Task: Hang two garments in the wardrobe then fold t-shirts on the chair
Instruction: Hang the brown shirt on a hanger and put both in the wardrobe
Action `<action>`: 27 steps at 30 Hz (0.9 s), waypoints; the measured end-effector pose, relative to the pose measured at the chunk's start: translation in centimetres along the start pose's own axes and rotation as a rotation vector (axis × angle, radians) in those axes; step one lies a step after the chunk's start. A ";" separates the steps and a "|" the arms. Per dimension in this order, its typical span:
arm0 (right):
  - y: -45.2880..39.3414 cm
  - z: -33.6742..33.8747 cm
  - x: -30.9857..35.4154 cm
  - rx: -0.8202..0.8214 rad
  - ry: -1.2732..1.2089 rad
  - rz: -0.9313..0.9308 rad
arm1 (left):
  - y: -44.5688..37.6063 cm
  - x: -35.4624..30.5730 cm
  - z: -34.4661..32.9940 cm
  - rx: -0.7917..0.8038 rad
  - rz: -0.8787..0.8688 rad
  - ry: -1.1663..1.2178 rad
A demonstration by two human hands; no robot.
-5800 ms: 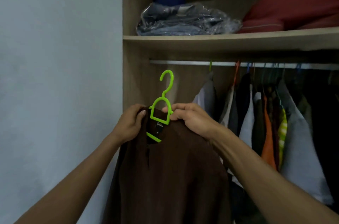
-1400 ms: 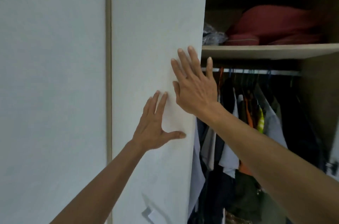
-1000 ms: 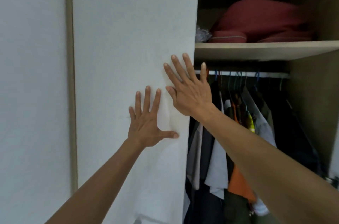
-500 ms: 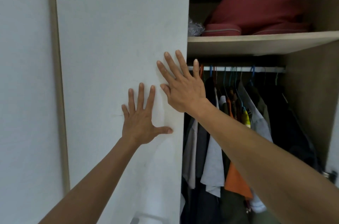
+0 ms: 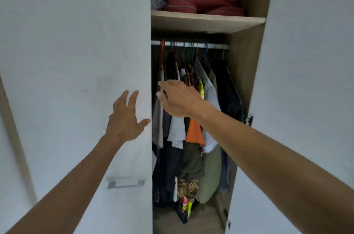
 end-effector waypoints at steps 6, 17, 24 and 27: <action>6.2 2.7 -4.2 -0.087 0.053 -0.069 | 2.2 -5.7 -3.1 0.060 -0.083 0.144; 20.8 11.9 -13.2 -0.418 0.153 -0.271 | 6.3 -25.0 -8.9 0.168 -0.329 0.400; 30.8 19.4 -22.0 -0.925 0.484 -0.396 | 10.6 -40.5 -11.8 0.223 -0.439 0.573; 33.4 21.0 -25.3 -0.968 0.280 -0.448 | 11.9 -45.2 -12.3 0.252 -0.439 0.628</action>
Point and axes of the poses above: each hand's wrist, its own y-axis away from the middle knuckle, its own z-axis out of the back of the hand, x = y × z, the point moved 5 cm from there along -y, towards the middle knuckle, and after that the axes turned 5 degrees about y, right-handed, at the moved point
